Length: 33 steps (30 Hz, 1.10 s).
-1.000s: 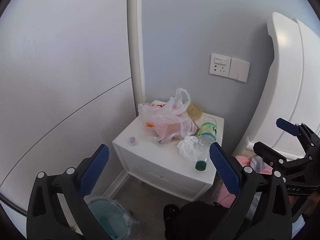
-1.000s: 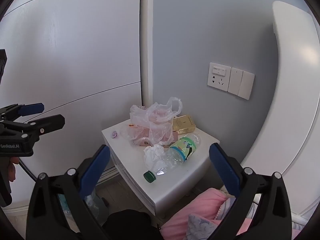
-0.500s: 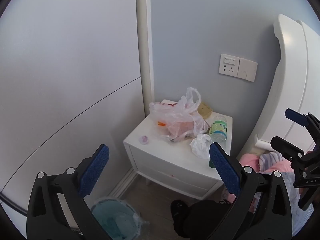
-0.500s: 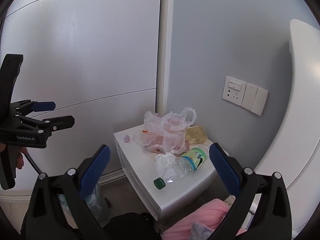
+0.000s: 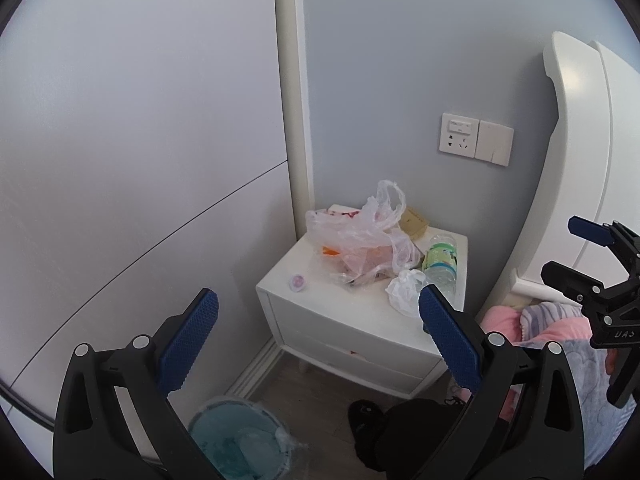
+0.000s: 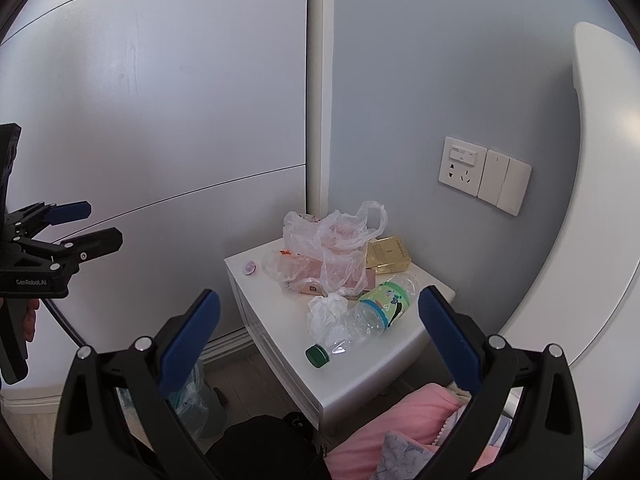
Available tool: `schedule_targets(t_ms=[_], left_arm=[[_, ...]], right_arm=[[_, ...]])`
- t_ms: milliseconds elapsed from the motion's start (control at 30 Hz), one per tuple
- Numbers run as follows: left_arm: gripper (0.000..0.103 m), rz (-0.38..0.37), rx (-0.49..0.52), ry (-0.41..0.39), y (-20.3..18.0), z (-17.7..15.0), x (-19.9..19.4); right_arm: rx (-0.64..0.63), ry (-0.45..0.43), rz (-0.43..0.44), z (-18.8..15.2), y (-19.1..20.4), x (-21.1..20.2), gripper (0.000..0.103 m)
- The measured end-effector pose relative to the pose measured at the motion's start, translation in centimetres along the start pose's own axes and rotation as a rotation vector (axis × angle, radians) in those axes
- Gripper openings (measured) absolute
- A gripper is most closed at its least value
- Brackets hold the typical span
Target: Collect trash
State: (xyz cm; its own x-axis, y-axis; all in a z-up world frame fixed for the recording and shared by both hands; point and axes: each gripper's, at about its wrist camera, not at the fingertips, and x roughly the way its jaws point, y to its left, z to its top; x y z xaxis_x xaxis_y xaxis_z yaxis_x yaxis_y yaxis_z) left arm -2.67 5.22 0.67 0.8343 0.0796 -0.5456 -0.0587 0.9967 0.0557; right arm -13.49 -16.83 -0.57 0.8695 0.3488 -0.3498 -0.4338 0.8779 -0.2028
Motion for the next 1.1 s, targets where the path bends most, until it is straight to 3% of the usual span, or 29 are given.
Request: schedule_targets(t_ms=[233,1100], left_arm=[[0.098,-0.029,-0.002,0.028,-0.1,-0.1,0.4],[0.098,-0.013,0.002,0.051,0.2,-0.7,0.9]], right_arm=[[0.010,0.020,0.056,-0.1,-0.2,0.3,0.097],[0.012,0.040,0.046,-0.4,-0.2,1.5,0.097]])
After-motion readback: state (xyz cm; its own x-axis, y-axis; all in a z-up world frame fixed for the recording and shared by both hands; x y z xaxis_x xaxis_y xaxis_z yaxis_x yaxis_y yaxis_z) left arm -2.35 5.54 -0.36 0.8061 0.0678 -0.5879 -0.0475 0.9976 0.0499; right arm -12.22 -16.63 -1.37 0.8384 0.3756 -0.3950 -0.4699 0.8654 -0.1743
